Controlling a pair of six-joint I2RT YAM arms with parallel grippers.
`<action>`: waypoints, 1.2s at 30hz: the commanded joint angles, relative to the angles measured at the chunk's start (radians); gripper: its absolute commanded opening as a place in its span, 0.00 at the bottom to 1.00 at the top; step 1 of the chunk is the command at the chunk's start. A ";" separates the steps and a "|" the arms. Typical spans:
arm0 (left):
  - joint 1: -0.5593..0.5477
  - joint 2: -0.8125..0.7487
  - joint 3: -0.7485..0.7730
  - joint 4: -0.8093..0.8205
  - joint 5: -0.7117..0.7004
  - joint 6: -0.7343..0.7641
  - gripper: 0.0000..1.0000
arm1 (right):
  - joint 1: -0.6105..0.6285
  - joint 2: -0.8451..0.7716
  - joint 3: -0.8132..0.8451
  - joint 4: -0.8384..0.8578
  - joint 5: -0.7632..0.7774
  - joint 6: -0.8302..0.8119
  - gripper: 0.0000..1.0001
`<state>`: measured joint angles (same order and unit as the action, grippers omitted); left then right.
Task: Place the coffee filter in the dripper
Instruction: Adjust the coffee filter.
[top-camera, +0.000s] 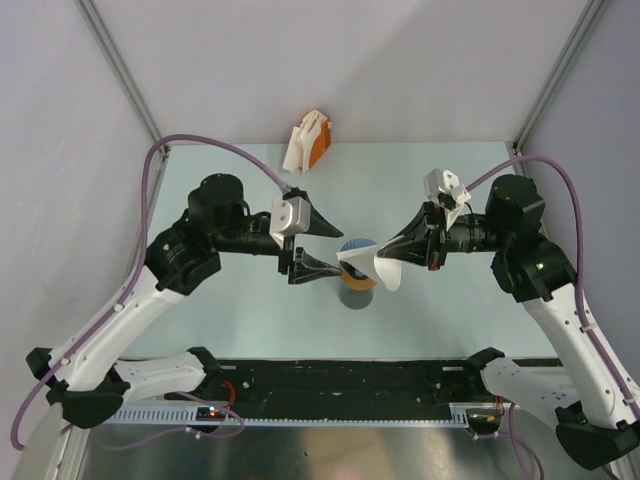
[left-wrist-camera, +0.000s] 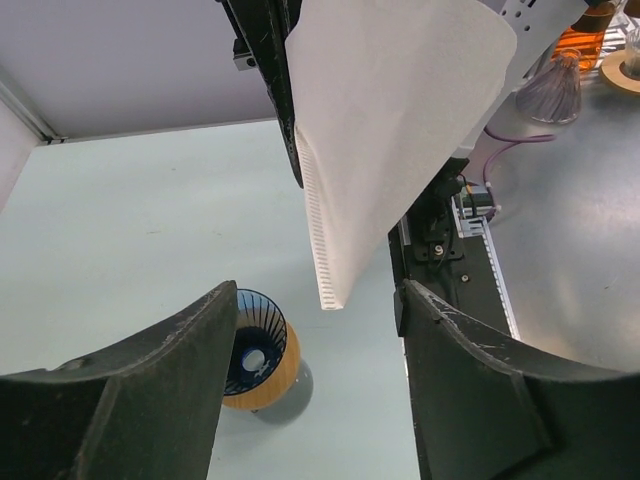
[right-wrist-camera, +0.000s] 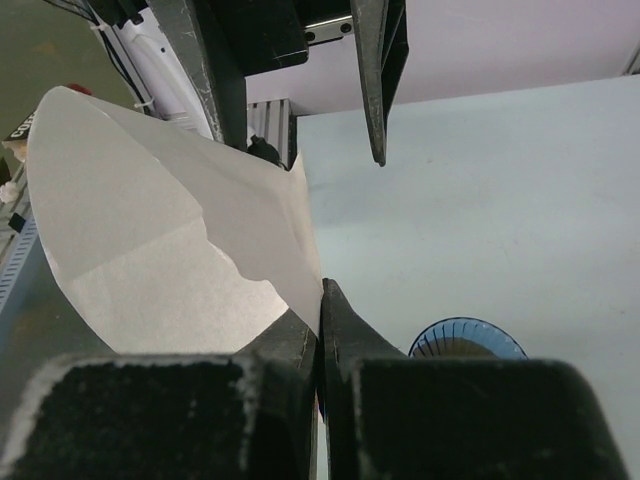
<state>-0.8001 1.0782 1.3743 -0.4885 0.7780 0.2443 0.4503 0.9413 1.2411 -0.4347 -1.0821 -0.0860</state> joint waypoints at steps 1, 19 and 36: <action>-0.006 0.005 0.011 -0.008 0.017 -0.009 0.69 | 0.019 -0.012 0.031 -0.007 -0.014 -0.050 0.00; -0.039 0.041 0.035 -0.010 0.017 0.013 0.33 | 0.062 -0.007 0.040 -0.012 0.021 -0.065 0.00; 0.031 0.024 0.049 0.035 0.099 -0.097 0.00 | -0.031 -0.012 0.077 -0.009 0.064 0.021 0.50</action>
<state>-0.8173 1.1183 1.3750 -0.5098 0.8276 0.2253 0.4679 0.9413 1.2453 -0.4587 -1.0550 -0.1051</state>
